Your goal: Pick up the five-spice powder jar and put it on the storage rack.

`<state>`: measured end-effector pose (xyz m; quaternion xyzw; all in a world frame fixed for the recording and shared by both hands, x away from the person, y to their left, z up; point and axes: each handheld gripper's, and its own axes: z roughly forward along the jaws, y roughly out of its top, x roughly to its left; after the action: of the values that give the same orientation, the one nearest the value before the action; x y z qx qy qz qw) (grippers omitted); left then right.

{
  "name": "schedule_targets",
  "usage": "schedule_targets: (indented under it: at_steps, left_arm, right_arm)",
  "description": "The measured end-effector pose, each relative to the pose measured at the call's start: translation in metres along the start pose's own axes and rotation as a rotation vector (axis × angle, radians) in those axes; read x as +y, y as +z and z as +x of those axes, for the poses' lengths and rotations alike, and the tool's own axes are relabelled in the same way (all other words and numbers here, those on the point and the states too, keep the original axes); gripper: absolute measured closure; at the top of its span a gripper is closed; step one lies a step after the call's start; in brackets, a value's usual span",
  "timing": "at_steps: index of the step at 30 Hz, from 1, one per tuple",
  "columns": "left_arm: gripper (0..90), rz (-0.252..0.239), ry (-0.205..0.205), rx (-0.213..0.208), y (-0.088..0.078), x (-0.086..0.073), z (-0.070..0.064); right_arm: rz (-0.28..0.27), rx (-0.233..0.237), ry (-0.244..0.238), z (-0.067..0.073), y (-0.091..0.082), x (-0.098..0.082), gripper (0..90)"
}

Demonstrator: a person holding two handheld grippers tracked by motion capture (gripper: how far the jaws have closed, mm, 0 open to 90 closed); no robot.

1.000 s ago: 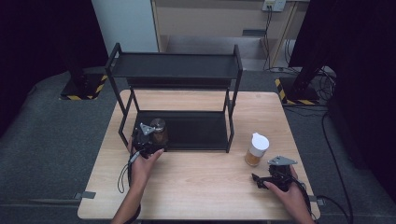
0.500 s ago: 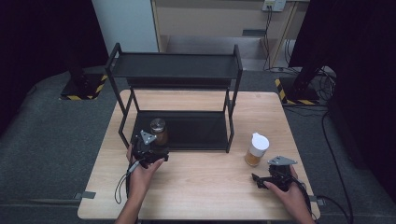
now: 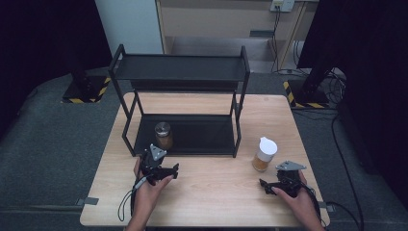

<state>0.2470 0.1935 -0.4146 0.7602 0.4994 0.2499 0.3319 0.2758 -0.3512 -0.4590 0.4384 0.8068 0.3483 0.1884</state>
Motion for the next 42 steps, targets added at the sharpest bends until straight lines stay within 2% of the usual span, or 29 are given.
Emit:
schedule_targets:
  at_steps: [3,5,6,8,12,16,19,22,24,25,29,32,35,37,40,42]
  left_arm:
    - [3.3,0.002,0.011,-0.014,0.0,-0.001,-0.004]
    - [3.0,0.006,0.003,-0.059,0.002,-0.002,-0.005]
    - [3.0,0.006,0.003,-0.059,0.002,-0.002,-0.005]
    - [3.0,0.015,0.035,-0.067,0.004,-0.002,-0.013]
    - [3.0,0.022,0.055,-0.078,0.006,-0.002,-0.019]
    - [3.0,0.026,0.045,-0.084,0.008,-0.005,-0.023]
    - [3.0,0.037,0.056,-0.081,0.01,-0.005,-0.027]
    - [3.0,0.04,0.049,-0.08,0.013,-0.006,-0.032]
    - [3.1,0.049,0.062,-0.084,0.016,-0.006,-0.035]
    - [3.2,0.058,0.085,-0.08,0.019,-0.006,-0.04]
    - [3.0,0.07,0.105,-0.081,0.024,-0.006,-0.045]
    - [2.5,0.066,0.079,-0.088,0.027,-0.008,-0.045]
    - [2.4,0.083,0.089,-0.079,0.031,-0.008,-0.046]
    - [2.4,0.081,0.071,-0.085,0.032,-0.009,-0.044]
    - [2.3,0.084,0.072,-0.075,0.033,-0.009,-0.044]
    - [1.6,0.092,0.056,-0.073,0.034,-0.009,-0.043]
  right_arm:
    - [0.0,0.0,0.0,0.0,0.0,0.0,1.8]
    - [0.0,0.0,0.0,0.0,0.0,0.0,1.8]
    - [0.0,0.0,0.0,0.0,0.0,0.0,1.8]
    - [0.0,0.0,0.0,0.0,0.0,0.0,1.8]
    - [0.0,0.0,0.001,0.0,0.0,0.0,1.8]
    - [0.001,0.0,0.002,0.0,0.0,0.0,1.8]
    - [0.001,0.0,0.002,0.0,0.0,0.0,1.8]
    - [0.001,0.0,0.002,0.0,0.0,0.0,1.8]
    - [0.001,0.0,0.002,0.0,0.0,0.0,1.8]
    - [0.001,0.0,0.002,0.0,0.0,0.0,1.8]
    - [0.001,0.0,0.002,0.0,0.0,0.0,1.8]
    - [0.0,0.0,0.001,0.0,0.0,0.0,1.8]
    - [0.0,0.0,0.001,0.0,0.0,0.0,1.8]
    - [0.001,0.0,0.002,0.0,0.0,0.0,1.8]
    - [0.001,0.0,0.002,0.0,0.0,0.0,1.8]
    - [0.001,0.0,0.002,0.0,0.0,0.0,1.8]
